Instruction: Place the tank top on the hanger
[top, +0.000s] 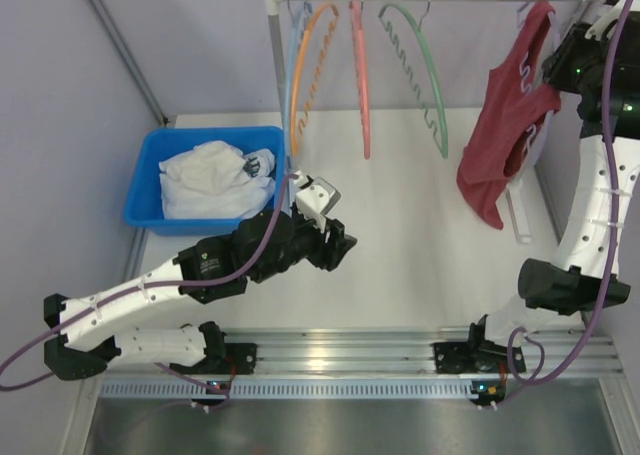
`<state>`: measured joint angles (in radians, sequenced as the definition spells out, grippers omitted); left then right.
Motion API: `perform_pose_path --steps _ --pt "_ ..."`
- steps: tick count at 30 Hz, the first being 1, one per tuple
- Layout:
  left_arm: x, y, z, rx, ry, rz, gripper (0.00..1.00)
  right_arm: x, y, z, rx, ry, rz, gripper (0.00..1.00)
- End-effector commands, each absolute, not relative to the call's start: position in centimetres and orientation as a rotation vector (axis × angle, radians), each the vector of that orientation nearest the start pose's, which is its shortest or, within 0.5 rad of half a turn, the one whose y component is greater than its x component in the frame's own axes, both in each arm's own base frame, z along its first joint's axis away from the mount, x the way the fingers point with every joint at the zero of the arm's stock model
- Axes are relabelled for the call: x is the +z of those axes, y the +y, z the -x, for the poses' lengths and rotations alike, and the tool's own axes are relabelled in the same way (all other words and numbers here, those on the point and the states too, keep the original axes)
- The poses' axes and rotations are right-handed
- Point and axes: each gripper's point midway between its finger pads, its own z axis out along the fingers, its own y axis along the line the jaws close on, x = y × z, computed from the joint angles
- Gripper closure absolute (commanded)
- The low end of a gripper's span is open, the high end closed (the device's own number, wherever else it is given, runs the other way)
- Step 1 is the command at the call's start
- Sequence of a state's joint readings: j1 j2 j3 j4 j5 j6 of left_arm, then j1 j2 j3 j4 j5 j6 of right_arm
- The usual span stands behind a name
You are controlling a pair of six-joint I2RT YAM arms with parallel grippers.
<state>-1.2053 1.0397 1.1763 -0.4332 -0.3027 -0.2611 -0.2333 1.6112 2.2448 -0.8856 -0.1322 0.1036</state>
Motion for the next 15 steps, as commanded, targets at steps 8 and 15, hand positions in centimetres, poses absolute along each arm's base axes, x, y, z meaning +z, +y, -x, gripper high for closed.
perform_pose_path --steps 8,15 --pt "34.5 -30.9 -16.3 -0.783 1.748 -0.630 0.40 51.8 -7.7 -38.6 -0.029 1.656 -0.217 0.40" --pt "34.2 -30.7 -16.4 -0.769 1.757 -0.628 0.40 54.6 -6.3 -34.6 -0.008 1.580 -0.212 0.29"
